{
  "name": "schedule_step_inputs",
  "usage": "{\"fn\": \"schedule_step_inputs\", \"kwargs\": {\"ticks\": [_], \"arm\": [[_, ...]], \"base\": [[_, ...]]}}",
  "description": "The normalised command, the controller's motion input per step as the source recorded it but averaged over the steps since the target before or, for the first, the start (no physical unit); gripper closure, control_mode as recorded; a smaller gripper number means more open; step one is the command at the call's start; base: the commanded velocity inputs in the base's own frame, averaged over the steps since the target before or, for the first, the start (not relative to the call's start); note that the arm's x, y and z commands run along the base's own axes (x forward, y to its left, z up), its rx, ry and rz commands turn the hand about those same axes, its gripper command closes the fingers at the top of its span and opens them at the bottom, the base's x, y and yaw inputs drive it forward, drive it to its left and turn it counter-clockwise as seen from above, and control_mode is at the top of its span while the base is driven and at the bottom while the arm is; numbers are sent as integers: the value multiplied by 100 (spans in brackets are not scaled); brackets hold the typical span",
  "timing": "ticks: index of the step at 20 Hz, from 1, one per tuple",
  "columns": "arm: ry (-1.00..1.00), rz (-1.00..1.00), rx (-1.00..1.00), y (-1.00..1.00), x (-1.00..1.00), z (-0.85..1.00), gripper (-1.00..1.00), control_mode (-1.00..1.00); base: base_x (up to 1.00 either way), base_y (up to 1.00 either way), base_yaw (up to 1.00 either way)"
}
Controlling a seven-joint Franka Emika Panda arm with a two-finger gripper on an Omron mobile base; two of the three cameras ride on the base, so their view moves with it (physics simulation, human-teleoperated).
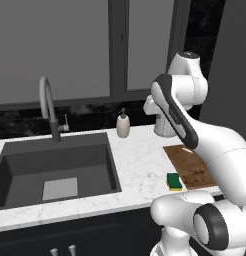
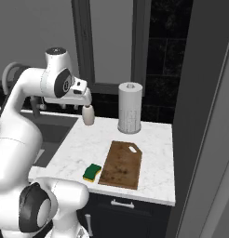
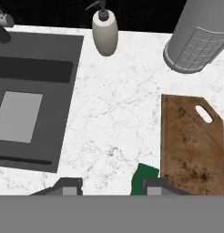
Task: Pick up the sponge from the counter and clean the cutting board by briefly scrubbing or pressing down on the cutting board. Once finished, release the sponge.
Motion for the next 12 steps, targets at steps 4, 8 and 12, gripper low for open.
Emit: {"fn": "schedule_step_inputs", "kwargs": {"ticks": [4,8,12], "arm": [[-1,-10,3,-3,-27,-18,-100,-100],[-4,-20,1,-25,-53,-44,-100,-100],[0,-12,0,-31,-48,-56,-100,-100]], "base": [[0,0,0],[0,0,0],[0,0,0]]}}
